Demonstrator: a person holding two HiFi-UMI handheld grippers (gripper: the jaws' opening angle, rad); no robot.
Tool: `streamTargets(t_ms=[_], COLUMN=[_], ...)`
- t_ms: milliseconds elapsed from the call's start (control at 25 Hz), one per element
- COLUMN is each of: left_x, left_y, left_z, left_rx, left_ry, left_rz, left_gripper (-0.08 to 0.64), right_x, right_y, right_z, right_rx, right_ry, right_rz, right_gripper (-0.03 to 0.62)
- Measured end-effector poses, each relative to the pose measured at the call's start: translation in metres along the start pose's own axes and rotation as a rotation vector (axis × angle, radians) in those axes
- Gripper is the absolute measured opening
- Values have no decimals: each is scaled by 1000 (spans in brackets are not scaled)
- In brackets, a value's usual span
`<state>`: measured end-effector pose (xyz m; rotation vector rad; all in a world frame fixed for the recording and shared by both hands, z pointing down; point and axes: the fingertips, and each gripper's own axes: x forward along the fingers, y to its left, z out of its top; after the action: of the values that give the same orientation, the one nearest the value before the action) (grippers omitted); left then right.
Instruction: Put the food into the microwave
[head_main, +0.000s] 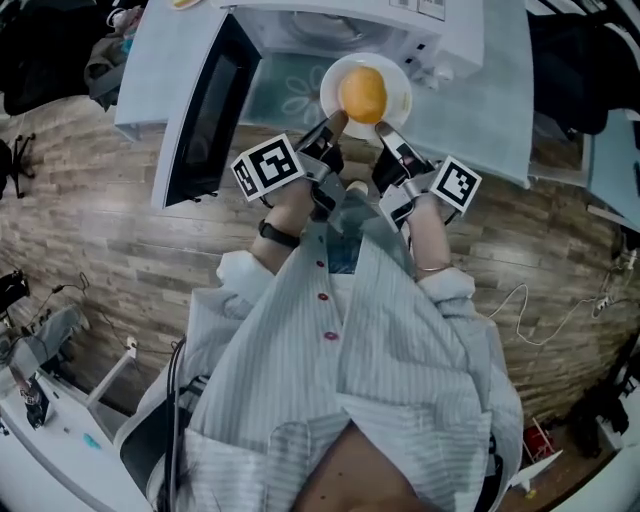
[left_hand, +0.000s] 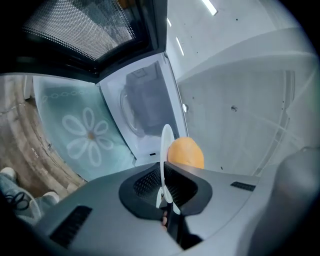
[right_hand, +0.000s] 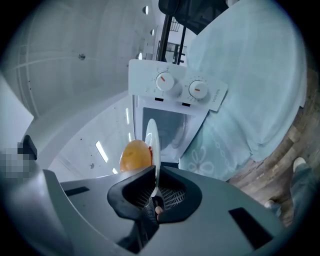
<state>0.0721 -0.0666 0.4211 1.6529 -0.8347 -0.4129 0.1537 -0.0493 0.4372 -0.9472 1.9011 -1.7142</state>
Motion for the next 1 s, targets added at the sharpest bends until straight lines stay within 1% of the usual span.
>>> streamTargets(t_ms=[200,440,640,1000], left_x=[2,-3,0,17], left_y=[5,7,12,14], left_z=[1,9,22,56], left_rx=[-14,-30,-46,-54], left_ry=[-63,-107,-123,-107], left_rz=[21,39,48,30], left_gripper=[18,18,18,18], right_x=[7,17,32,63], right_y=[-2,0,-1,7], right_z=[5,3,6,23], right_rx=[-6,5,13,10], right_ry=[74,117,130,113], right_rz=[17,27,15,2], right_gripper=[40,40,40,40])
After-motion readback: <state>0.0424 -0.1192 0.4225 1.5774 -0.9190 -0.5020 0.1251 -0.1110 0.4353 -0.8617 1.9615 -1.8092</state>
